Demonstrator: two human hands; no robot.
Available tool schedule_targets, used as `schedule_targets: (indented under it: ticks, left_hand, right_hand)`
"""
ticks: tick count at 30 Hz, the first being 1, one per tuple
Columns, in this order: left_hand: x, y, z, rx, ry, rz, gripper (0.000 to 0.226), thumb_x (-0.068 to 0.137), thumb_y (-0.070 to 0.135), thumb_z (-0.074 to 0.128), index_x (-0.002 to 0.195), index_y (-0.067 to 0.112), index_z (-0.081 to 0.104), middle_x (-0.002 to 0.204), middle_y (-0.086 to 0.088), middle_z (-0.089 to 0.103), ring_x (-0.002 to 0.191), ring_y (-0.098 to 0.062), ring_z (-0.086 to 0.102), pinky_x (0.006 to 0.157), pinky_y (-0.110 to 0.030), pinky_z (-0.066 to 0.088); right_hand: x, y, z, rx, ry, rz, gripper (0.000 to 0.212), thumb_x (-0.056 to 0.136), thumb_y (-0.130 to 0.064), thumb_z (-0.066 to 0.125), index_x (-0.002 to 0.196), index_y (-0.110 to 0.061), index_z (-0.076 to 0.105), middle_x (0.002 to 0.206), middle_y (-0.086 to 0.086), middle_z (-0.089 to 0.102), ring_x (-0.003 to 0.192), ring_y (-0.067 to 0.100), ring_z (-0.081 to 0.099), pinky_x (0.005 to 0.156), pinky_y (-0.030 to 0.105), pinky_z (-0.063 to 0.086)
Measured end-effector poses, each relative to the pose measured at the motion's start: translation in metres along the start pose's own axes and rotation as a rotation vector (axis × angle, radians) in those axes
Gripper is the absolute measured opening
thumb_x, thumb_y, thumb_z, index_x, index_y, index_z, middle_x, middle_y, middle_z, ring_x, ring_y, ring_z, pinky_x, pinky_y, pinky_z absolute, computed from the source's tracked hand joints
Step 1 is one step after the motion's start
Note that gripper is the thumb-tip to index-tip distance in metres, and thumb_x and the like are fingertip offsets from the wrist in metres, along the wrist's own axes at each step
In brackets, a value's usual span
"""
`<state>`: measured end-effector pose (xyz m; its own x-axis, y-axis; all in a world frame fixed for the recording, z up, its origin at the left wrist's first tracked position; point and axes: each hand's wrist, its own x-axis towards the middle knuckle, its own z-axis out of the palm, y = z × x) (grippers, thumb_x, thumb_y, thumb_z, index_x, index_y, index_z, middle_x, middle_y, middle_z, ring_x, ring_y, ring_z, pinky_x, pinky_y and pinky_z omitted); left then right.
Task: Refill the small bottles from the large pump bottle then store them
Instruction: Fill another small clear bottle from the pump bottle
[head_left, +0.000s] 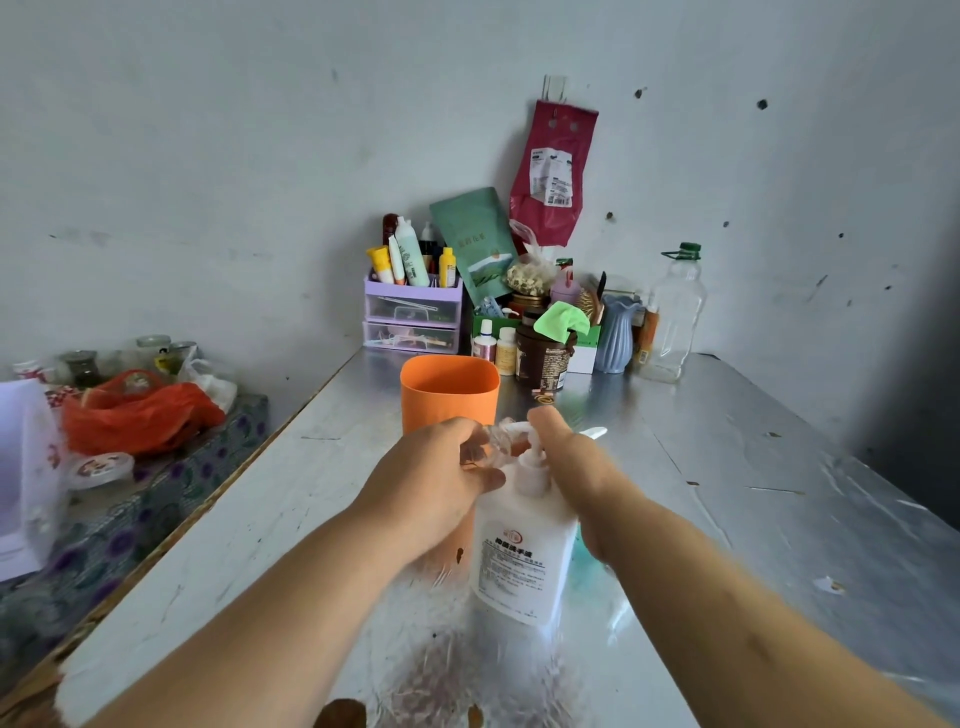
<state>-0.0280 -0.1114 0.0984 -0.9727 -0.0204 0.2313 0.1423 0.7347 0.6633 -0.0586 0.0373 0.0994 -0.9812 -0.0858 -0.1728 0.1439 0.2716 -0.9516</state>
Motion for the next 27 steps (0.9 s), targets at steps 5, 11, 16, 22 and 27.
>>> schedule_targets:
  ticks: [5,11,16,22,27]
  left_hand:
    - [-0.001,0.0,-0.002,-0.005,-0.001,0.005,0.028,0.086,0.036,0.072,0.111,0.03,0.061,0.118,0.013,0.066,0.102,-0.01,0.062,0.09,-0.035,0.051]
    - [0.001,-0.005,0.0,-0.001,-0.002,0.015,0.035,0.085,0.035,0.072,0.119,0.031,0.061,0.12,0.013,0.066,0.103,-0.011,0.062,0.089,-0.035,0.051]
    - [0.003,-0.007,0.002,-0.002,0.009,0.025,0.032,0.084,0.034,0.073,0.114,0.033,0.062,0.114,0.015,0.067,0.1,-0.01,0.063,0.087,-0.035,0.051]
    - [0.003,-0.013,0.006,0.014,-0.009,0.0,0.022,0.084,0.035,0.073,0.103,0.032,0.061,0.109,0.014,0.068,0.098,-0.012,0.063,0.087,-0.039,0.052]
    - [0.002,-0.006,0.003,-0.021,-0.012,-0.006,0.021,0.085,0.034,0.073,0.099,0.03,0.058,0.112,0.012,0.067,0.1,-0.012,0.062,0.089,-0.035,0.05]
  right_hand:
    - [0.002,0.003,0.006,0.029,0.051,0.034,0.061,0.066,-0.074,0.043,0.071,-0.019,0.068,0.095,0.01,0.074,0.097,0.031,0.066,0.1,0.046,0.046]
    - [0.007,0.008,0.006,0.079,0.051,-0.012,0.059,0.068,-0.074,0.045,0.079,-0.021,0.069,0.097,0.009,0.073,0.098,0.03,0.066,0.1,0.048,0.046]
    - [0.008,0.009,0.003,0.098,0.054,-0.056,0.046,0.086,-0.061,0.047,0.089,-0.019,0.066,0.104,0.013,0.071,0.102,0.03,0.065,0.095,0.042,0.048]
    - [0.006,0.01,0.008,0.044,0.037,-0.056,0.034,0.09,-0.048,0.043,0.089,-0.02,0.062,0.093,0.009,0.068,0.089,0.027,0.064,0.092,0.043,0.049]
    - [0.005,-0.008,0.002,-0.045,0.08,-0.081,0.029,0.092,-0.032,0.039,0.075,-0.017,0.057,0.073,0.005,0.054,0.066,0.019,0.048,0.063,0.029,0.037]
